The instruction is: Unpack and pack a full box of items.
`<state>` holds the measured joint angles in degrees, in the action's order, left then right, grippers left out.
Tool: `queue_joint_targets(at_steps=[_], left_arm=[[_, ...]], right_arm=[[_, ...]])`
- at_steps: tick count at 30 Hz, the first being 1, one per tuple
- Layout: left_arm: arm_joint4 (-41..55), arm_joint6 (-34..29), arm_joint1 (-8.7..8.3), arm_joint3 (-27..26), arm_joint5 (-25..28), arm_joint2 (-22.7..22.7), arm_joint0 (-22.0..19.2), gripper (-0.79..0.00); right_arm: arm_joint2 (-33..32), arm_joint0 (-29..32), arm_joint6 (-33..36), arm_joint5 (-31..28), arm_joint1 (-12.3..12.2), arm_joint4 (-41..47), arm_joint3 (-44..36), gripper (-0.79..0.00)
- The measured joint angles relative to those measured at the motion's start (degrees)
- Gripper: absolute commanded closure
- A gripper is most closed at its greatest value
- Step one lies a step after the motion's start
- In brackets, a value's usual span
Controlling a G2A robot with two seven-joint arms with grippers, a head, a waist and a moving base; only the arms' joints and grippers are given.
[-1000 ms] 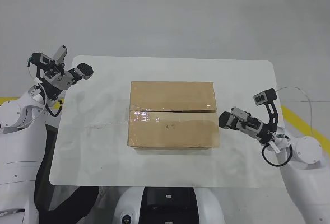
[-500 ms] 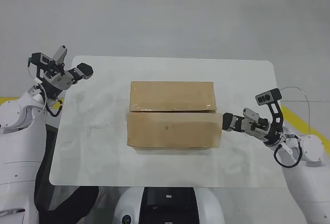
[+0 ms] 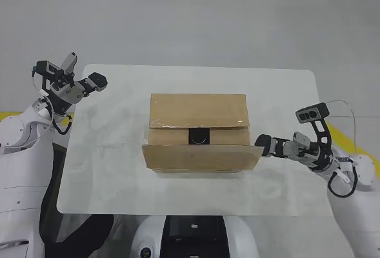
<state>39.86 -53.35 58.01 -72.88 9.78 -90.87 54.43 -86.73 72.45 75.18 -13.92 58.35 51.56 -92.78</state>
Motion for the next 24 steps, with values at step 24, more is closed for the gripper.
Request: queue_joint_targets(at_steps=[24], left_arm=[[0.0, 0.0, 0.0, 0.0, 0.0, 0.0, 0.0, -0.785]], right_arm=[[2.07, 6.27, 11.27, 5.29, -0.65, -3.97, -10.77, -0.785]])
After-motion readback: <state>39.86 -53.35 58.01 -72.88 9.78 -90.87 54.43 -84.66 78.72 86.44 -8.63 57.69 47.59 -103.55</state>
